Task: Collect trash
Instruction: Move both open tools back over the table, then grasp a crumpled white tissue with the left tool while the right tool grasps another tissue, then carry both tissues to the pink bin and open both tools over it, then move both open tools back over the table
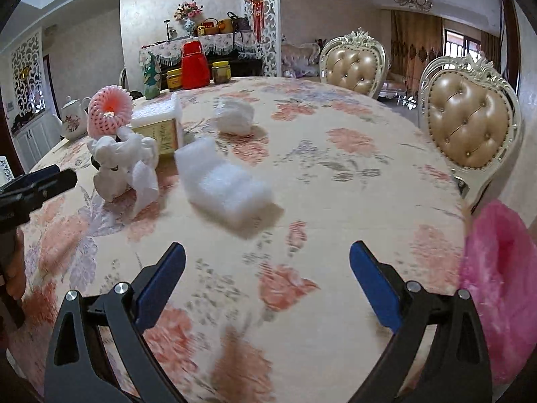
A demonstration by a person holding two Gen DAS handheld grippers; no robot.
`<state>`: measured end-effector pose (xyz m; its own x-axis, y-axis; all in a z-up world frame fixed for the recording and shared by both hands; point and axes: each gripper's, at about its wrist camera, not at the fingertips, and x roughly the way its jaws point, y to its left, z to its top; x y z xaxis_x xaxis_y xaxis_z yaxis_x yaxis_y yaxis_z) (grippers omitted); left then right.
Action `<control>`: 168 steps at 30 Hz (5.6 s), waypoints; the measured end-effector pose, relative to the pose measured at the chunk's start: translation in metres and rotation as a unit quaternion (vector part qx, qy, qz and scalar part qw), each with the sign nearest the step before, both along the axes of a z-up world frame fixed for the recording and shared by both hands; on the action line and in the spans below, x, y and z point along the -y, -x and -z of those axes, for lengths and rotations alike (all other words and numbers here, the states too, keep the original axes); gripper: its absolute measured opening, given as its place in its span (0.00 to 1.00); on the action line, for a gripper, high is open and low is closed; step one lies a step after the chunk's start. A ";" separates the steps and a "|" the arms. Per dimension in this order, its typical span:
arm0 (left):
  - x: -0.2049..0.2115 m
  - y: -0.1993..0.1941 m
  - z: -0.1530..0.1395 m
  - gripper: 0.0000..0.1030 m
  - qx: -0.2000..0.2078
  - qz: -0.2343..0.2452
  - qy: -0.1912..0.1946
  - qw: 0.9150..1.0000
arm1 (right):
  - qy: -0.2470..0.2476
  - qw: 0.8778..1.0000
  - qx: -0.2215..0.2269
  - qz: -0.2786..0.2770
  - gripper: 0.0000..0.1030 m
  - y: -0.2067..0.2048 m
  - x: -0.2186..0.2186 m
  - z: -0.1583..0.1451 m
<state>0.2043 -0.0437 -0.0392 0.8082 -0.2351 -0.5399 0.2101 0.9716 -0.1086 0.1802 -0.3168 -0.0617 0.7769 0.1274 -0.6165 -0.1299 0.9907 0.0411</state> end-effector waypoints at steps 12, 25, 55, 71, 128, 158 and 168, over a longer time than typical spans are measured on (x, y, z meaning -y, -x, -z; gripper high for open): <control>0.021 -0.048 0.002 0.89 -0.012 -0.001 -0.005 1.000 | 0.012 0.999 -0.018 -0.044 0.93 -0.024 -0.031 0.001; 0.001 -0.040 -0.004 0.34 0.039 0.020 -0.023 0.999 | 0.032 0.990 -0.033 -0.132 0.86 -0.054 -0.106 -0.008; -0.017 -0.021 -0.017 0.34 0.053 0.060 0.031 0.996 | 0.002 0.994 -0.062 -0.085 0.11 -0.045 -0.098 -0.003; 0.033 0.011 -0.004 0.35 0.045 0.136 0.016 0.990 | -0.033 0.999 -0.001 -0.038 0.11 0.012 -0.045 -0.023; 0.390 0.029 -0.032 0.35 0.006 0.423 0.041 0.905 | -0.061 0.961 0.067 0.262 0.16 0.127 0.265 -0.021; 0.271 0.024 -0.027 0.90 0.029 0.267 -0.005 0.963 | -0.069 0.979 0.061 0.182 0.67 0.112 0.190 -0.020; 0.110 0.058 -0.013 0.91 0.029 0.148 -0.021 0.988 | -0.064 0.995 0.038 0.073 0.71 0.066 0.094 -0.025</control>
<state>0.1467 -0.1532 -0.0263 0.7366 -0.4450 -0.5094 0.4910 0.8698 -0.0498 0.1140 -0.4104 -0.0369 0.8368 0.0831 -0.5412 0.0079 0.9865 0.1637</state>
